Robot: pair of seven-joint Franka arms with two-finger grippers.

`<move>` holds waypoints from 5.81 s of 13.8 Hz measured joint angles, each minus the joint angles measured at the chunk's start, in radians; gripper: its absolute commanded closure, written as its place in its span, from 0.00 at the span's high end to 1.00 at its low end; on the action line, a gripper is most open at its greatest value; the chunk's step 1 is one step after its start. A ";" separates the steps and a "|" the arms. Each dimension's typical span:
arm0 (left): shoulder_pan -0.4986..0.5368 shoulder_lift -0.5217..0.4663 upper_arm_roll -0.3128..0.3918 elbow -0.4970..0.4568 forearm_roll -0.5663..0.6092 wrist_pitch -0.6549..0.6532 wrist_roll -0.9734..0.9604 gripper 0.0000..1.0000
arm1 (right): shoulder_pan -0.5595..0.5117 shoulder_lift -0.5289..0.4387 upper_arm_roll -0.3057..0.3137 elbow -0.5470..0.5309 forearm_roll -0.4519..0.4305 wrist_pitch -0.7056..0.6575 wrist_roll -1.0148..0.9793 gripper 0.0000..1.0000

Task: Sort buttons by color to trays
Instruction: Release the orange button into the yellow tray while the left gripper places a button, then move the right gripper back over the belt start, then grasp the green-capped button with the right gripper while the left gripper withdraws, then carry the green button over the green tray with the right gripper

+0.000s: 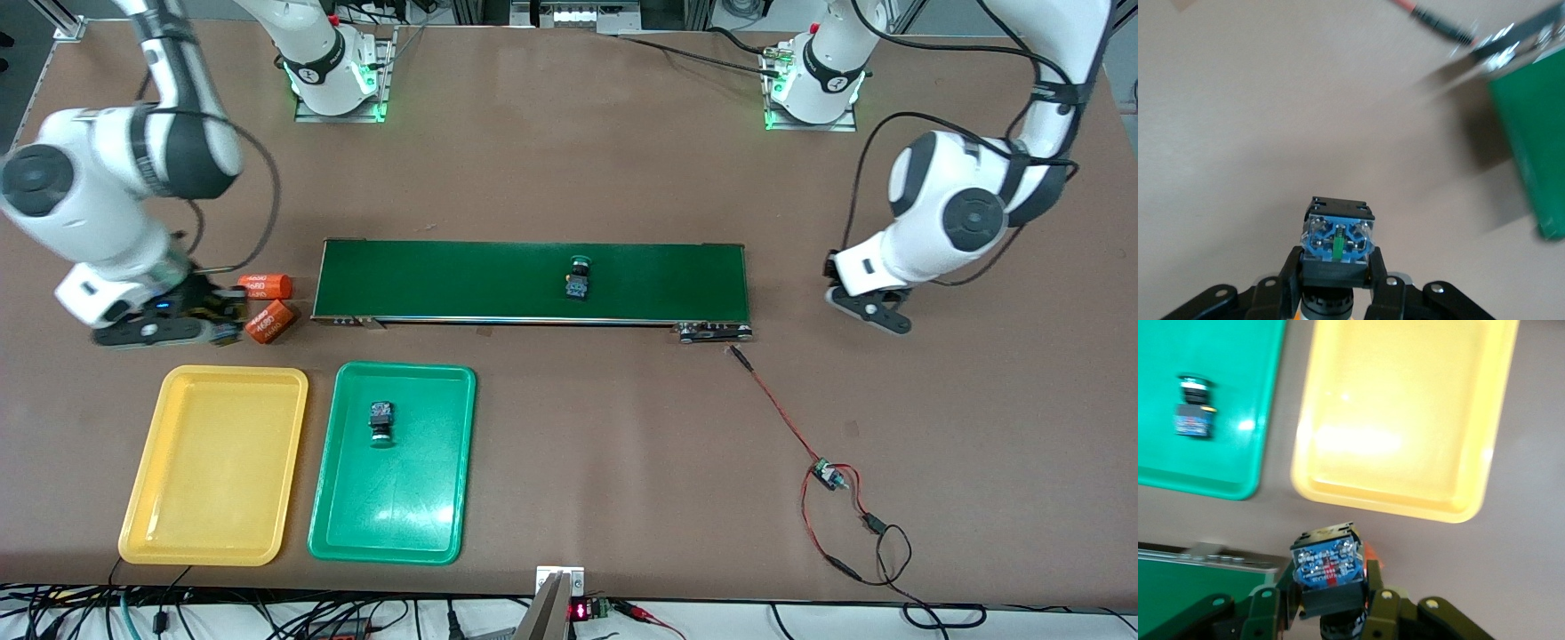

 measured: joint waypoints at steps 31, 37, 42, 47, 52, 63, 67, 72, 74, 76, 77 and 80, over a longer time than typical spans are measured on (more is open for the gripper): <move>-0.261 0.236 -0.109 0.146 0.000 0.144 -0.814 1.00 | -0.046 0.313 0.034 0.297 0.110 -0.020 -0.069 0.91; -0.262 0.235 -0.096 0.299 0.027 0.075 -0.814 1.00 | 0.127 0.144 0.036 0.263 0.123 -0.284 0.227 0.96; -0.244 0.234 -0.065 0.429 0.273 -0.078 -0.814 1.00 | 0.206 0.039 0.035 0.073 0.211 -0.201 0.357 0.98; -0.173 0.232 -0.064 0.602 0.277 -0.317 -0.643 1.00 | 0.309 -0.028 0.036 -0.140 0.214 0.089 0.475 0.99; -0.198 0.109 0.078 0.630 0.114 -0.433 -0.594 1.00 | 0.338 -0.104 0.036 -0.307 0.214 0.238 0.552 0.99; -0.236 -0.077 0.490 0.629 -0.153 -0.517 -0.198 1.00 | 0.463 -0.038 0.036 -0.322 0.037 0.247 0.737 0.99; -0.241 -0.103 0.489 0.629 -0.162 -0.538 -0.181 1.00 | 0.471 -0.025 0.035 -0.304 0.033 0.245 0.739 0.99; -0.242 -0.119 0.468 0.629 -0.154 -0.550 -0.199 1.00 | 0.482 0.010 0.035 -0.254 0.030 0.239 0.740 0.99; -0.239 -0.119 0.470 0.629 -0.154 -0.559 -0.201 1.00 | 0.493 0.041 0.035 -0.233 0.026 0.239 0.750 0.99; -0.239 -0.119 0.470 0.629 -0.154 -0.559 -0.201 1.00 | 0.497 0.073 0.035 -0.217 0.004 0.239 0.756 0.99; -0.238 -0.119 0.471 0.631 -0.154 -0.559 -0.200 1.00 | 0.497 0.085 0.035 -0.214 -0.007 0.239 0.758 0.98; -0.237 -0.119 0.471 0.656 -0.154 -0.558 -0.199 1.00 | 0.497 0.106 0.034 -0.209 -0.014 0.239 0.759 0.97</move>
